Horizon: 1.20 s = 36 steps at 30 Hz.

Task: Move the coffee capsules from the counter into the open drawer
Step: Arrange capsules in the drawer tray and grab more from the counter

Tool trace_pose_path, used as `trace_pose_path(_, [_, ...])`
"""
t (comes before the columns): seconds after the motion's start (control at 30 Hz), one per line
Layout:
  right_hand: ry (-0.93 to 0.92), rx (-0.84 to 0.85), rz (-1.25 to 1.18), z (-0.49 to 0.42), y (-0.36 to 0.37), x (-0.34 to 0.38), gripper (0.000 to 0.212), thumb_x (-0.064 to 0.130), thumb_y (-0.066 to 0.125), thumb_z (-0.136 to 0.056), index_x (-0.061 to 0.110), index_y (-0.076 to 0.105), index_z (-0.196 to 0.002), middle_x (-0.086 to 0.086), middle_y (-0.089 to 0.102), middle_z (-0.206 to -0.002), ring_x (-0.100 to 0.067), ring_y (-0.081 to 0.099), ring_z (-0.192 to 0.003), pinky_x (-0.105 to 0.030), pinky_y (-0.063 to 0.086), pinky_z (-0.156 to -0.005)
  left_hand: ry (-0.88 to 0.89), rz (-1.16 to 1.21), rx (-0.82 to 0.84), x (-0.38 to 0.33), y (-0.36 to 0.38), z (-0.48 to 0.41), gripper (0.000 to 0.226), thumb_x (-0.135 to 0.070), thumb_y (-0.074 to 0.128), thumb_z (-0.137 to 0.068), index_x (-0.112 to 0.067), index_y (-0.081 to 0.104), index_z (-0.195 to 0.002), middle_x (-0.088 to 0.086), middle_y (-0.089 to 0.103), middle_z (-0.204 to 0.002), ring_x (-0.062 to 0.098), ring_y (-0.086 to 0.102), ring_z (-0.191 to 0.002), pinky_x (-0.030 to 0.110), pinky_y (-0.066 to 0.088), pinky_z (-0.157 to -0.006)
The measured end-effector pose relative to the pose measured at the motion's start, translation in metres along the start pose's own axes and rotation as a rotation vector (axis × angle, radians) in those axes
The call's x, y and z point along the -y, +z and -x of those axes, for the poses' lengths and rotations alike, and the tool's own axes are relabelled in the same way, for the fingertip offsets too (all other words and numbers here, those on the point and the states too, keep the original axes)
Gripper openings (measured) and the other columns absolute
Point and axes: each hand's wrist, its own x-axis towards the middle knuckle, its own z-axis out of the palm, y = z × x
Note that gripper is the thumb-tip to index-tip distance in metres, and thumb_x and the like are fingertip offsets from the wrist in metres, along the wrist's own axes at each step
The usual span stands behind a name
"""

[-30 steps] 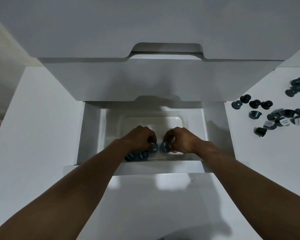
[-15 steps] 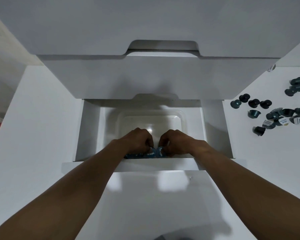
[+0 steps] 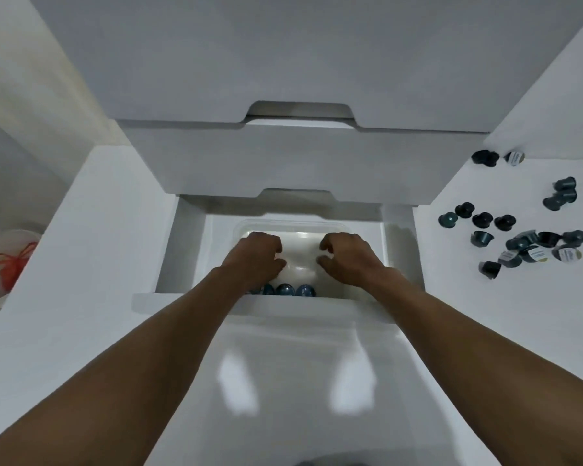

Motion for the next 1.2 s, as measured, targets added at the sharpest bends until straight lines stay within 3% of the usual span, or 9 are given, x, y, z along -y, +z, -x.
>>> trace_pose_path(0.1, [-0.016,-0.144,-0.001,0.014,-0.017,0.003,0.033,0.027,0.054,-0.088,0.013,0.058,-0.117,-0.009,0.059,-0.12,-0.029,0.054,-0.111,-0.031,0.04,-0.083,-0.049,-0.025,-0.197,-0.019,-0.01,0.022,0.035,-0.029,0.055,-0.089,-0.01,0.057,-0.12,0.012,0.057,-0.12,0.031,0.053,-0.109,0.037,0.047,-0.088])
trace_pose_path(0.2, [-0.06,-0.244,0.014,0.035,-0.035,0.006,0.039,0.028,0.053,-0.091,0.012,0.054,-0.126,-0.01,0.055,-0.127,-0.029,0.051,-0.117,-0.034,0.041,-0.093,-0.046,-0.03,-0.415,-0.039,-0.017,0.048,0.036,-0.028,0.051,-0.091,-0.008,0.055,-0.12,0.013,0.056,-0.119,0.031,0.052,-0.109,0.038,0.047,-0.087])
trace_pose_path(0.47, [-0.163,-0.538,0.062,0.121,-0.07,0.005,0.042,0.029,0.052,-0.092,0.01,0.049,-0.13,-0.01,0.054,-0.127,-0.03,0.048,-0.118,-0.036,0.042,-0.095,0.174,-0.128,-0.754,-0.08,-0.045,0.11,0.032,-0.023,0.063,-0.085,-0.002,0.059,-0.109,0.017,0.061,-0.107,0.033,0.059,-0.096,0.039,0.051,-0.082])
trace_pose_path(0.67, [-0.116,-0.689,0.018,0.209,-0.077,-0.01,0.045,0.031,0.048,-0.095,0.012,0.045,-0.136,-0.007,0.05,-0.135,-0.026,0.045,-0.124,-0.031,0.036,-0.1,0.341,-0.091,-0.814,-0.105,-0.045,0.159,0.033,-0.019,0.069,-0.08,-0.001,0.06,-0.107,0.017,0.064,-0.101,0.034,0.061,-0.092,0.039,0.053,-0.08])
trace_pose_path(0.83, [-0.035,-0.672,0.043,0.279,-0.069,-0.04,0.046,0.034,0.048,-0.095,0.014,0.044,-0.137,-0.005,0.048,-0.138,-0.025,0.041,-0.128,-0.033,0.035,-0.104,0.406,-0.05,-0.773,-0.144,-0.025,0.201,0.034,-0.016,0.072,-0.077,0.0,0.061,-0.105,0.018,0.064,-0.094,0.036,0.061,-0.084,0.038,0.053,-0.072])
trace_pose_path(1.1, [0.086,-0.737,-0.008,0.34,-0.088,-0.111,0.042,0.034,0.051,-0.093,0.016,0.05,-0.131,-0.001,0.054,-0.12,-0.022,0.049,-0.116,-0.032,0.04,-0.094,0.493,-0.035,-0.706,-0.225,0.003,0.217,0.034,-0.023,0.063,-0.085,-0.003,0.059,-0.112,0.015,0.062,-0.105,0.033,0.058,-0.098,0.038,0.049,-0.083])
trace_pose_path(1.2, [0.103,-0.75,-0.017,0.353,-0.101,-0.148,0.042,0.033,0.051,-0.093,0.016,0.05,-0.132,-0.002,0.054,-0.123,-0.022,0.048,-0.119,-0.03,0.038,-0.096,0.505,-0.024,-0.692,-0.261,0.013,0.207,0.035,-0.025,0.06,-0.087,-0.004,0.057,-0.115,0.014,0.061,-0.109,0.033,0.056,-0.102,0.038,0.047,-0.086])
